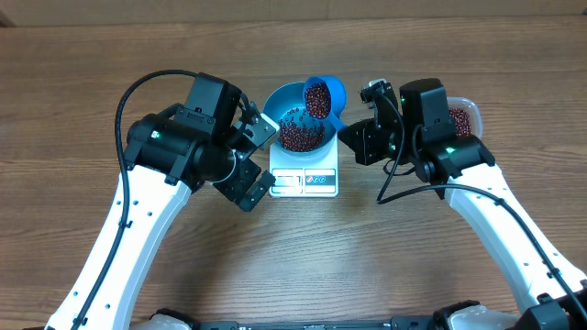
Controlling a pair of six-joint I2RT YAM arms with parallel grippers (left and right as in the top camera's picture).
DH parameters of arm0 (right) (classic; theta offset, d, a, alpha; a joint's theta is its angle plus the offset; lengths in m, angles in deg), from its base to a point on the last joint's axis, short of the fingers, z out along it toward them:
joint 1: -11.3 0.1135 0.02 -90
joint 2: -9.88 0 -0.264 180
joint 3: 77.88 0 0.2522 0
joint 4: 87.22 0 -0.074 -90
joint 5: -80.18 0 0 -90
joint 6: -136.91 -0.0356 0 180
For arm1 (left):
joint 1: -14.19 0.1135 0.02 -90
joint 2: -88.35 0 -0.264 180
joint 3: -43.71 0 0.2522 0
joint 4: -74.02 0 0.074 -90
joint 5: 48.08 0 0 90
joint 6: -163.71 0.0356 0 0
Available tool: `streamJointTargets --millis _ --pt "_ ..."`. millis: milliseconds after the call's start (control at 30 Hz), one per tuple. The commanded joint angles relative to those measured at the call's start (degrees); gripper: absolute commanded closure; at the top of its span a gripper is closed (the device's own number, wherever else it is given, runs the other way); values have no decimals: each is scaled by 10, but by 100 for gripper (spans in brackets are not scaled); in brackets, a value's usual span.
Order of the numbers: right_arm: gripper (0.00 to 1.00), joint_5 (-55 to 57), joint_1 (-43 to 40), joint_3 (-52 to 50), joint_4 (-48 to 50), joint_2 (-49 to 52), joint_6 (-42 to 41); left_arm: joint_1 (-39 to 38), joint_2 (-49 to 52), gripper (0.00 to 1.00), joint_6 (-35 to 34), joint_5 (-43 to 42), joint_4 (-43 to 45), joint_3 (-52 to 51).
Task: Scoop item into bowl and weigh 150g on scale
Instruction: 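Tilt the scoop with the right gripper, pouring beans into the bowl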
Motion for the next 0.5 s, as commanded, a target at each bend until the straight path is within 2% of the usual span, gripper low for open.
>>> streamJointTargets --millis 0,467 --pt "96 25 11 18 7 -16 7 3 -8 0 13 -11 2 -3" --pt "96 98 45 17 -2 -15 39 3 -8 0 13 -11 2 -3"
